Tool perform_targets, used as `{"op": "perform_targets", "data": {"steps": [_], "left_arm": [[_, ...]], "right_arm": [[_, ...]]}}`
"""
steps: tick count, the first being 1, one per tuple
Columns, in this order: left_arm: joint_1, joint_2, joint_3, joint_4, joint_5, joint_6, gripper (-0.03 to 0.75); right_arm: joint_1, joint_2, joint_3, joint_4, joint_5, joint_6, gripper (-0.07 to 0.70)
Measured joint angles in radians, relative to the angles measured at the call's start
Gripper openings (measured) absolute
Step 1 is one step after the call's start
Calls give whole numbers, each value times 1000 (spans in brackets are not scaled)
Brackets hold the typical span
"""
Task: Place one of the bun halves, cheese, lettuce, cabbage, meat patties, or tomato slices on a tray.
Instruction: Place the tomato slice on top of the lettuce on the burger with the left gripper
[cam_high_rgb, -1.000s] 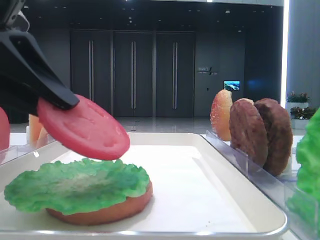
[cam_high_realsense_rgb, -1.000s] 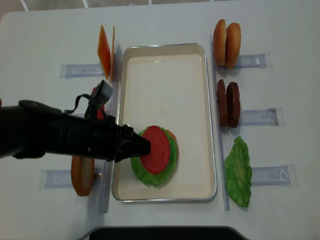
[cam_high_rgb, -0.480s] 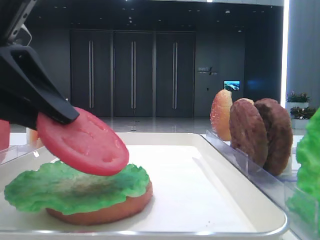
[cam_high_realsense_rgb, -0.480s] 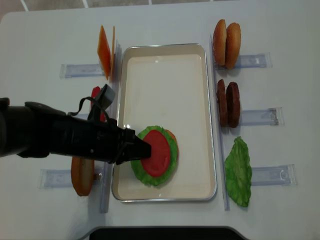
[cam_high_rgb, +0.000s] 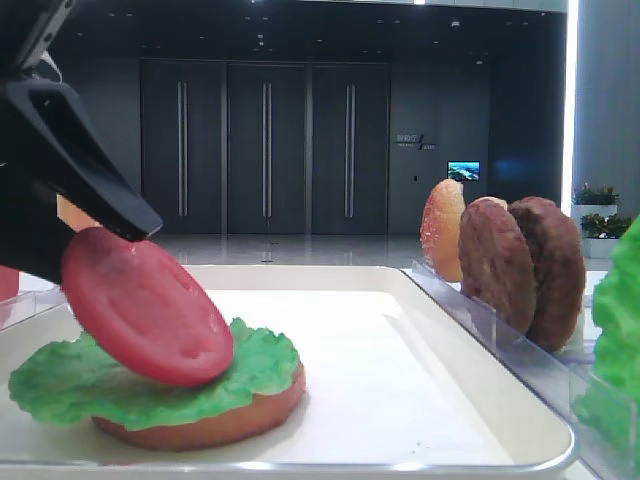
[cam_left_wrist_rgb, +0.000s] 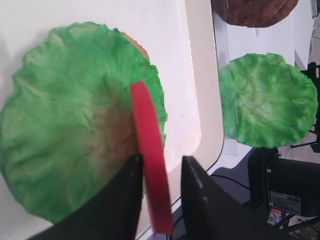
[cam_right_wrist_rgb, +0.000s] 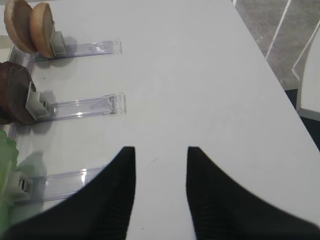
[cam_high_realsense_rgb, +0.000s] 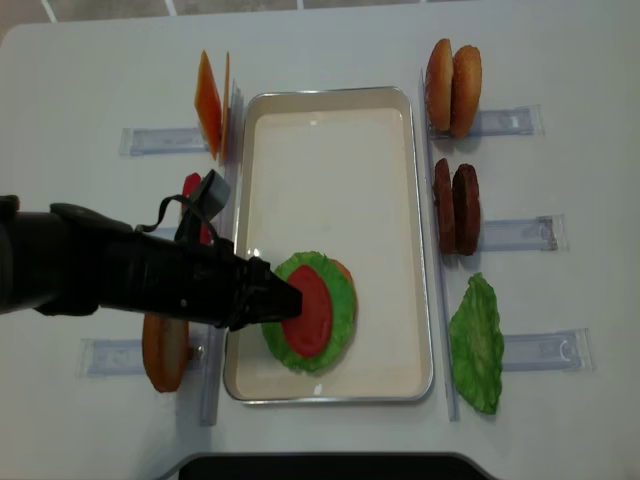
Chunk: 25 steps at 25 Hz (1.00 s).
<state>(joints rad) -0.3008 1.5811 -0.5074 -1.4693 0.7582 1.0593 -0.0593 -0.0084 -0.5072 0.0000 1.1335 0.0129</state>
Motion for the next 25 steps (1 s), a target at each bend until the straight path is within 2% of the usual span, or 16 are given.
{"op": "perform_targets", "data": {"steps": [3,6,25], "left_arm": [[0,0,-4,7,0,-14,312],[0,0,-18,32,0,-41,351],[0,0,-162,390,-13,-406,363]], "right_arm": [[0,0,0,0,0,0,244],[0,0,0,0,0,0,244],[0,0,0,0,0,0,244]]}}
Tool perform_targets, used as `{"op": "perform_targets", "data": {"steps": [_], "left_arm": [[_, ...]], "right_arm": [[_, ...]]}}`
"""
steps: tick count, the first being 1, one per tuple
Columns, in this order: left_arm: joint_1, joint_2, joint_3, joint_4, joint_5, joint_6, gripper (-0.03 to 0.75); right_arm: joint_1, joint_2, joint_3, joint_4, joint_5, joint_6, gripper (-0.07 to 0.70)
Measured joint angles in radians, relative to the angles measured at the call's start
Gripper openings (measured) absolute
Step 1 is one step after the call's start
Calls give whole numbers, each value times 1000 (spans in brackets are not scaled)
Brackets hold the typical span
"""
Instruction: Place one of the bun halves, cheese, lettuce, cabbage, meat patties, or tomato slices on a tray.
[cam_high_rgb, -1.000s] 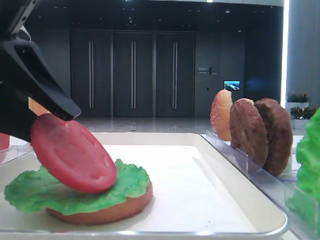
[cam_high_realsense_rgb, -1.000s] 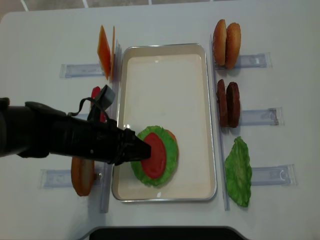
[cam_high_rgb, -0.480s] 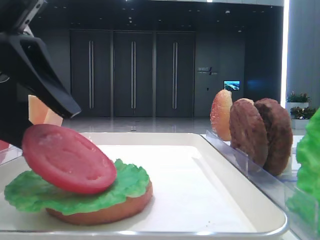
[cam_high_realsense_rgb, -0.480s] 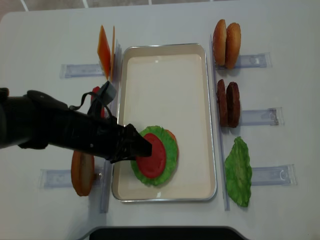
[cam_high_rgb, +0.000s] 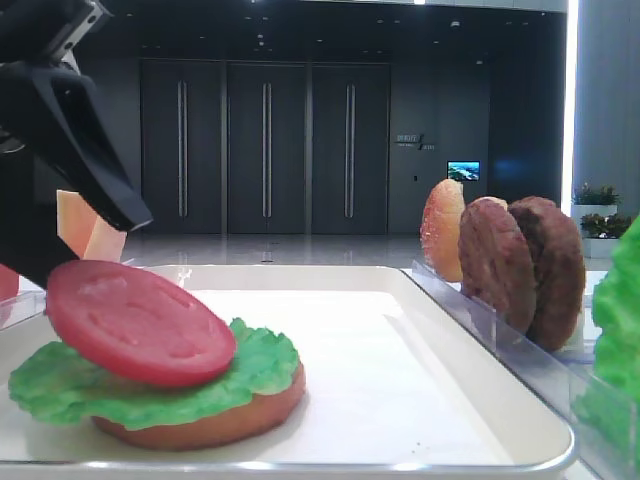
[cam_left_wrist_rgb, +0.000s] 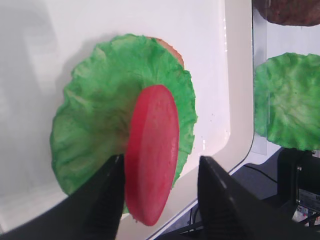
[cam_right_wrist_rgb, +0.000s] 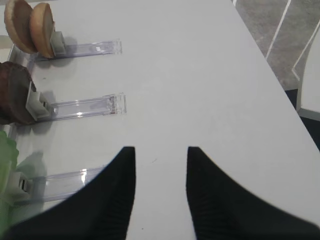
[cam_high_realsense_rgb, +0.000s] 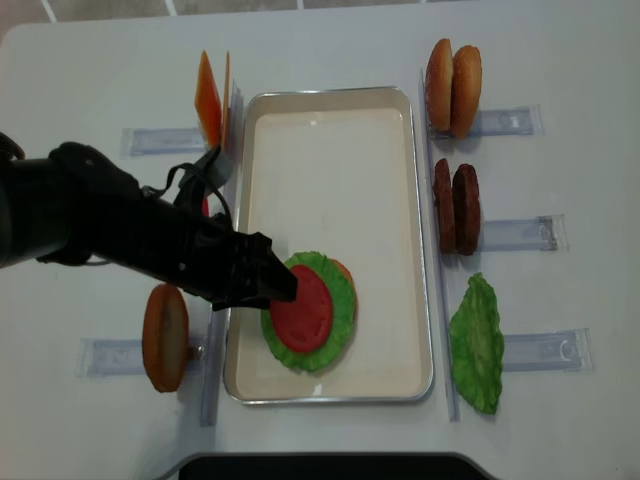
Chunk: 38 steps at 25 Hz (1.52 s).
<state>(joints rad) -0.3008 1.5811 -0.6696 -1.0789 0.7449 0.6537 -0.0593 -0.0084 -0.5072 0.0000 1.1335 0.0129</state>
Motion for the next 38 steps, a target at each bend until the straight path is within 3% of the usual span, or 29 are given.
{"op": "perform_targets", "data": {"steps": [17,24,27,30,35,38], "left_arm": [[0,0,-34,128,0,-148,363],[0,0,-91,143,33,-174,363],[0,0,-142,181,63,-202,363],[0,0,-224,322,111,-304,363],[4,0,-412,644,251,-500,363],[40,0,-525,739,342,-550,363]], "right_arm": [[0,0,0,0,0,0,244],[0,0,0,0,0,0,244],[0,0,0,0,0,0,244],[0,0,0,0,0,0,244],[0,0,0,0,0,0,244],[0,0,0,0,0,0,244]]}}
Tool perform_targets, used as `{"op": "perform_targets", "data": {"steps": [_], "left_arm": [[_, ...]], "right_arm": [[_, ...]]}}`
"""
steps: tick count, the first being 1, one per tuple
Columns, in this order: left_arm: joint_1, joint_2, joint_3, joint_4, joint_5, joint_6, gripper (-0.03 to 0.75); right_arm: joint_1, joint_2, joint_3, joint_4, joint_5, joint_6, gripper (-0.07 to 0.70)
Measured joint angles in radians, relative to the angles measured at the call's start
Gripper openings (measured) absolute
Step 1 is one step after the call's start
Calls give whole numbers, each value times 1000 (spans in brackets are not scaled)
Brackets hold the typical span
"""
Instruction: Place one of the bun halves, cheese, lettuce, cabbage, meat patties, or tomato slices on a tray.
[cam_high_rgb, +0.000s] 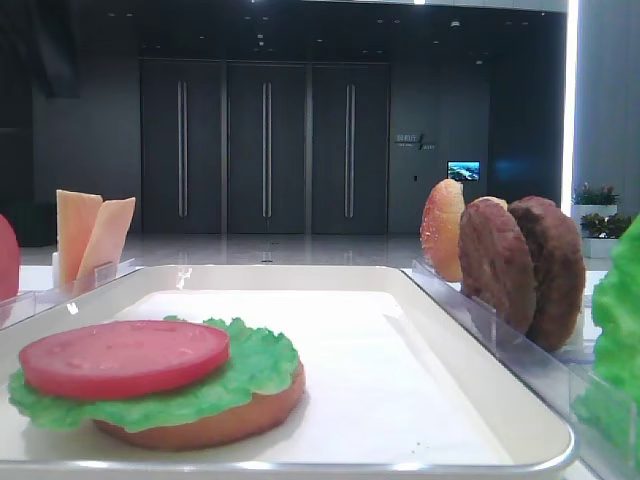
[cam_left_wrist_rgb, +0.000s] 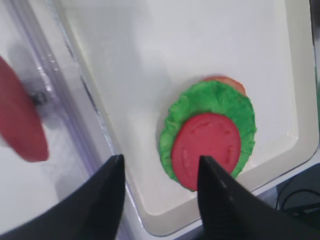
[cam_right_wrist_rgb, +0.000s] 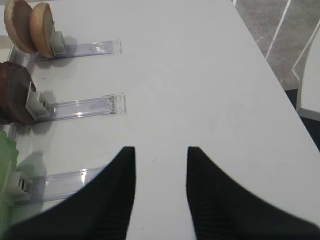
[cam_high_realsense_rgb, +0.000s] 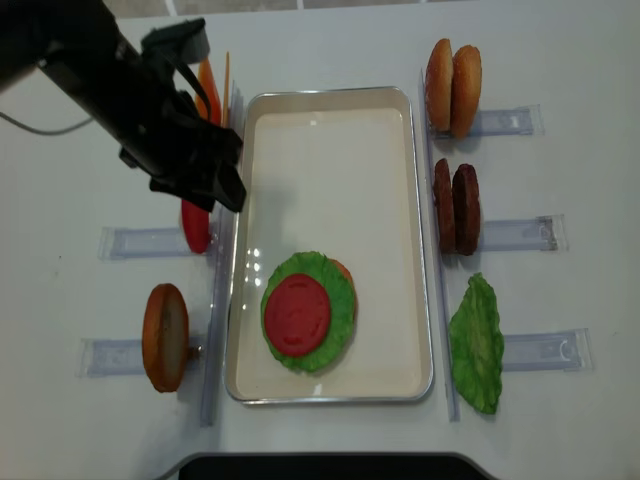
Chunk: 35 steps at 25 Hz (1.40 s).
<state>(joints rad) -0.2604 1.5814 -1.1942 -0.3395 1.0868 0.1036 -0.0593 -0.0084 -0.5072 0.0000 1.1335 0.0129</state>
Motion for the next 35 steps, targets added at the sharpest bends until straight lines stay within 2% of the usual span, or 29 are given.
{"op": "perform_targets", "data": {"steps": [3,5,10,12,15,22,26,35], "left_arm": [[78,0,-91,47,80,-8,363],[131,0,-131,107,112,-12,363],[258,0,-155,274,129,-33,363],[287,1,-155,316,130,-33,363],[296,1,-155,369,130,-33,362],[296,-32,-128,394,131,-33,360],[296,-159,-43,398,131,-33,359],[296,-569,211,397,142,-61,358]], "right_arm": [[0,0,0,0,0,0,244],[0,0,0,0,0,0,244],[0,0,0,0,0,0,244],[0,0,0,0,0,0,244],[0,0,0,0,0,0,244],[0,0,0,0,0,0,244],[0,0,0,0,0,0,244],[0,0,0,0,0,0,244]]}}
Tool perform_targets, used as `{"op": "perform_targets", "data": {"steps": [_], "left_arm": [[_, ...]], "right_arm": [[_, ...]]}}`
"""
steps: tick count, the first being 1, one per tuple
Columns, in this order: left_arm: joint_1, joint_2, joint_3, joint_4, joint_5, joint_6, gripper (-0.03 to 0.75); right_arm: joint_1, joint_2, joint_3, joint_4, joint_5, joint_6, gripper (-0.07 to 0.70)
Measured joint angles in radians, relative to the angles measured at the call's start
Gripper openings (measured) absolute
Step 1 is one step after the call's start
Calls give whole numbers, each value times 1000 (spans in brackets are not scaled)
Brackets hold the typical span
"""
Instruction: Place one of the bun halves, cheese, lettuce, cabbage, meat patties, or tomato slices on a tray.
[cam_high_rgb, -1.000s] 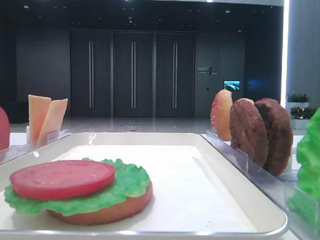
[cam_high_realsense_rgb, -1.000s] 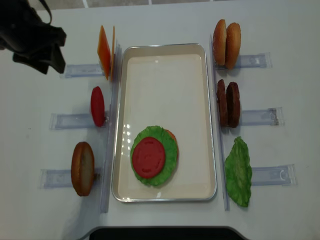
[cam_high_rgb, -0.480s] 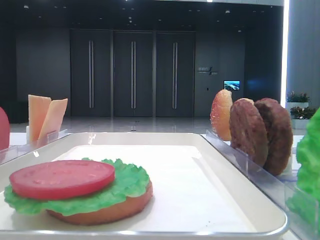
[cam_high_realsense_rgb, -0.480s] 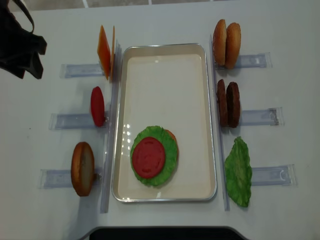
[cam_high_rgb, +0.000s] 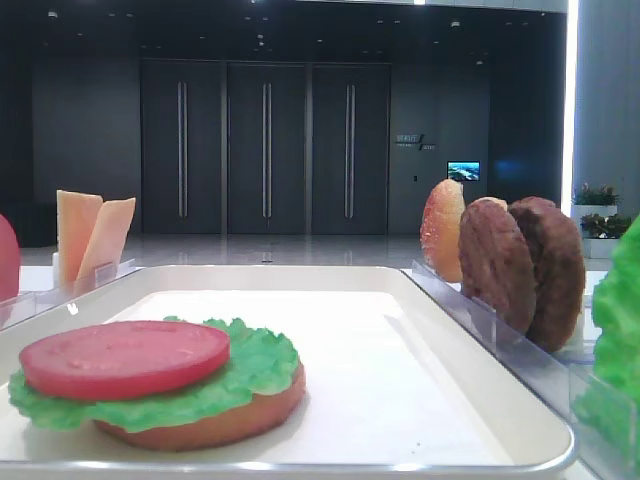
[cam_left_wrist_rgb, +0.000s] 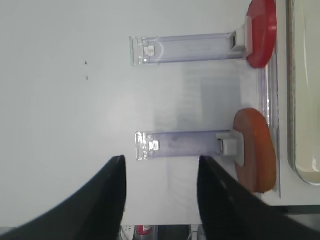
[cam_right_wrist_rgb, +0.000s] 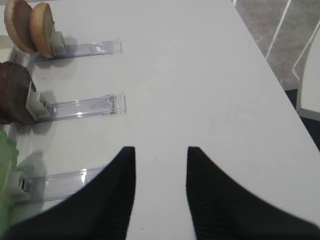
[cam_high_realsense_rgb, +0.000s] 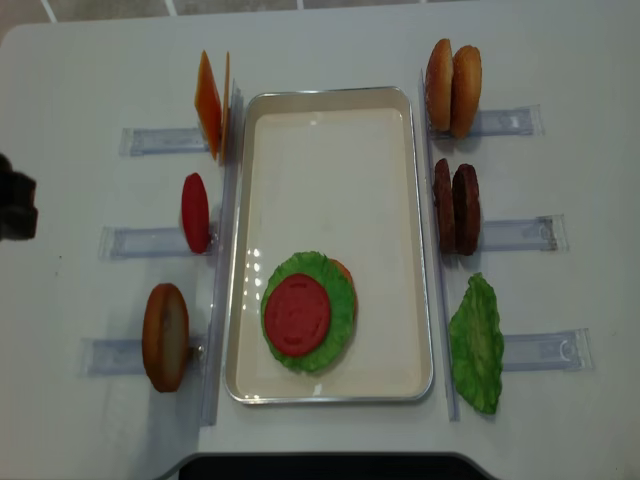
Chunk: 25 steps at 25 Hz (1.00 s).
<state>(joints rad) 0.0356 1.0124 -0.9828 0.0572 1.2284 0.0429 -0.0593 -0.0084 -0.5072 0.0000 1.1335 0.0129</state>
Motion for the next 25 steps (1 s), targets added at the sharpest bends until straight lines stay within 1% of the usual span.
{"op": "perform_targets", "data": {"steps": [7,13,21,25], "left_arm": [[0,-333,204,-14,10,-30,358],[0,-593,327,-17,10,-30,346],[0,-862,455,-39,10,-31,339],[0,-966,468,-57,-2,-31,339]], "right_arm": [[0,0,0,0,0,0,244],[0,0,0,0,0,0,244],[0,0,0,0,0,0,244],[0,0,0,0,0,0,244]]}}
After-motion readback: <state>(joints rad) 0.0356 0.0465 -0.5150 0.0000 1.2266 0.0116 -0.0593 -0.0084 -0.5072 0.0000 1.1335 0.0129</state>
